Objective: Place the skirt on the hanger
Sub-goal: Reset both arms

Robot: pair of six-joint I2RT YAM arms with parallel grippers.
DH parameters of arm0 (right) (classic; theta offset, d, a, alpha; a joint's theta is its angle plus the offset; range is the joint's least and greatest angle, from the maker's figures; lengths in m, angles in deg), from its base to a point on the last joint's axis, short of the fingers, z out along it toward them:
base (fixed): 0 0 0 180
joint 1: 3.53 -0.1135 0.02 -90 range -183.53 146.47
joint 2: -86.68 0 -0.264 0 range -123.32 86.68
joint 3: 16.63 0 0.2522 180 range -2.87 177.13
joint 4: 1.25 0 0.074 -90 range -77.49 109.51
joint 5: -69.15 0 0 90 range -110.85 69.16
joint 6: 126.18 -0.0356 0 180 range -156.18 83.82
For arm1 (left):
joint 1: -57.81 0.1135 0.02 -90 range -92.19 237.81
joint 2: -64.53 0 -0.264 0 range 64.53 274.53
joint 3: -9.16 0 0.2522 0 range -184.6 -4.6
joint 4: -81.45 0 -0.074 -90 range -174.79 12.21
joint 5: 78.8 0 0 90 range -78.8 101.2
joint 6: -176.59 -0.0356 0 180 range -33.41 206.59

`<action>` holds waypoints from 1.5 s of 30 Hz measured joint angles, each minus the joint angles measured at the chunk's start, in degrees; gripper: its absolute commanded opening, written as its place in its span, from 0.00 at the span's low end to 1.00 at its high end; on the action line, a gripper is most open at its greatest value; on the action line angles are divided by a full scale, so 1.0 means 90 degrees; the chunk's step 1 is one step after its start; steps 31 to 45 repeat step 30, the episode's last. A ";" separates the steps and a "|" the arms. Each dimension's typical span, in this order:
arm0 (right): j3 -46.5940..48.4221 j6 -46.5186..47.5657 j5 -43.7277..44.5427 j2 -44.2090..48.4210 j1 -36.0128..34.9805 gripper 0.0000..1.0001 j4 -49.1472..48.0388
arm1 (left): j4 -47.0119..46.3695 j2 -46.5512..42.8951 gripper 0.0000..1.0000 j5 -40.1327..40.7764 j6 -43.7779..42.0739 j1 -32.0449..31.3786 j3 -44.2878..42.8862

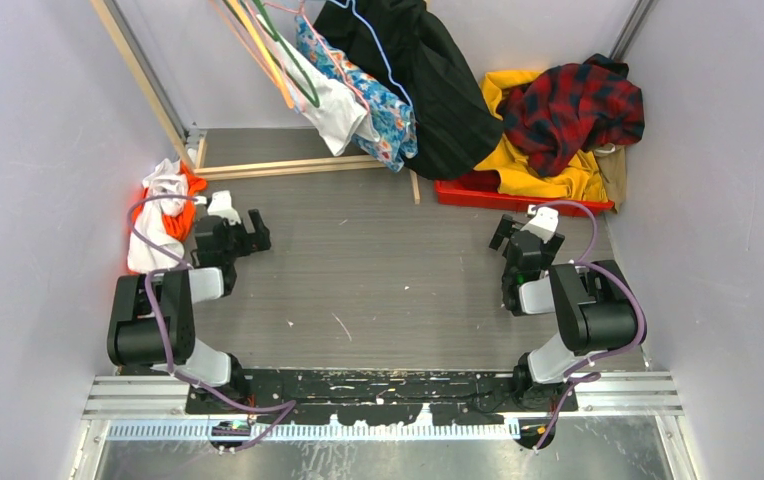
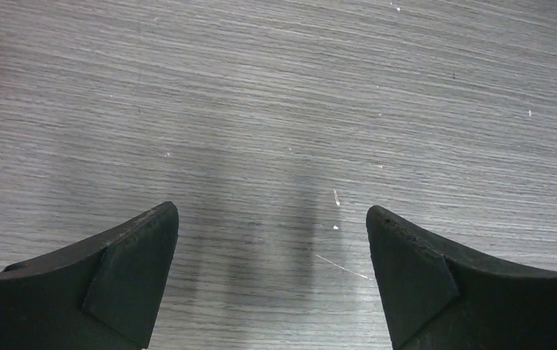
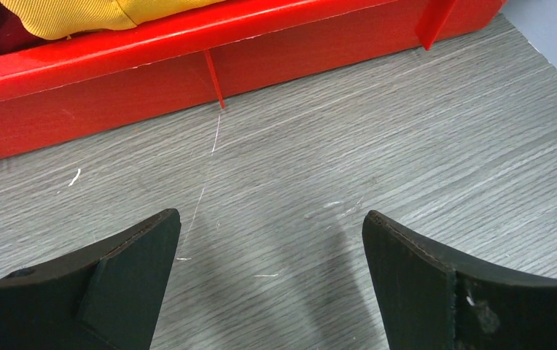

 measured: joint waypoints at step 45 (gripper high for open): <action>0.0002 0.0010 -0.0034 0.0000 0.0000 1.00 0.0019 | -0.1722 0.0299 0.99 -0.0027 -0.0685 -0.0559 0.0862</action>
